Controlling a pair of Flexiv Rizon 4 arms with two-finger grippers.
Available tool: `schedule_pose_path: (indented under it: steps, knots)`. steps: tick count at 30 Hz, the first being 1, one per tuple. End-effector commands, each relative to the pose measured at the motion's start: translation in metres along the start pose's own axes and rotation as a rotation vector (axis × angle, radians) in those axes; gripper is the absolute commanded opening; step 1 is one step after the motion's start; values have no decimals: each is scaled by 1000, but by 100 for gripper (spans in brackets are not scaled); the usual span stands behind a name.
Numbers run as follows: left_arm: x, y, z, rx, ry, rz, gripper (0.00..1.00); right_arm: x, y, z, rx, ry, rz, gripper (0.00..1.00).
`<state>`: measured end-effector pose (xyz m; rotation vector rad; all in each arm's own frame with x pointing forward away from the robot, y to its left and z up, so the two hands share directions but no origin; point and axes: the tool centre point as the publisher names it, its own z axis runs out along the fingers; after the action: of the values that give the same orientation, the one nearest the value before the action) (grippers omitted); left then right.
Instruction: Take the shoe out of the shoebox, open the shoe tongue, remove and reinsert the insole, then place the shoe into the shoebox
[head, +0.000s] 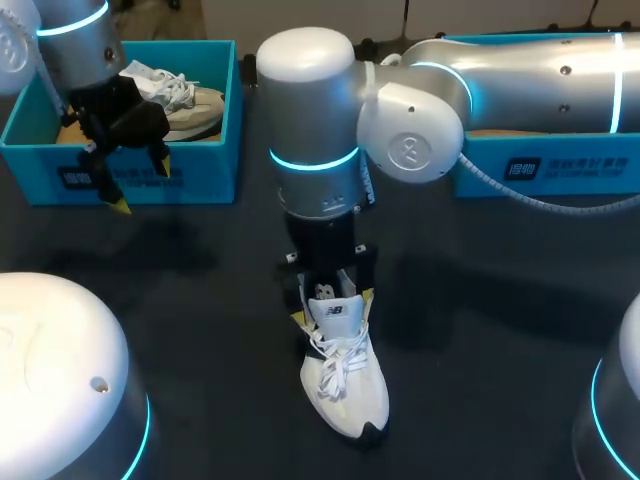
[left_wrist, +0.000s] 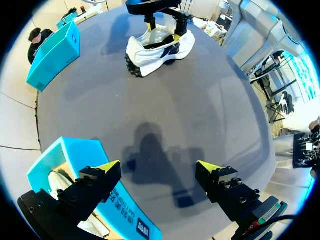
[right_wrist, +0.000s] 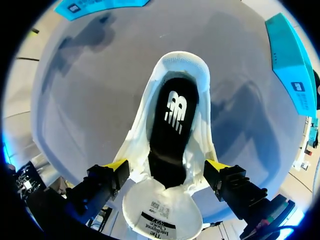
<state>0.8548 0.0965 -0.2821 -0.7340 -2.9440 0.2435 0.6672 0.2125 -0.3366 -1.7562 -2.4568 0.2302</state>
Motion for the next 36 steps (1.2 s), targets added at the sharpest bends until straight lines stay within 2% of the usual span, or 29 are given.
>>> schedule_pose_path:
  steps: [1, 25, 30, 36]
  knots:
    - [1, 0, 0, -1, -1, 1, 100, -3, -6, -1, -5, 8, 10, 100]
    - [1, 0, 0, -1, -1, 1, 100, 6, -50, -12, 4, 31, 132, 100]
    - [1, 0, 0, -1, -1, 1, 100, 5, -67, -15, 3, 40, 178, 100]
    - [1, 0, 0, -1, -1, 1, 100, 15, -90, -18, 23, 72, 204, 100]
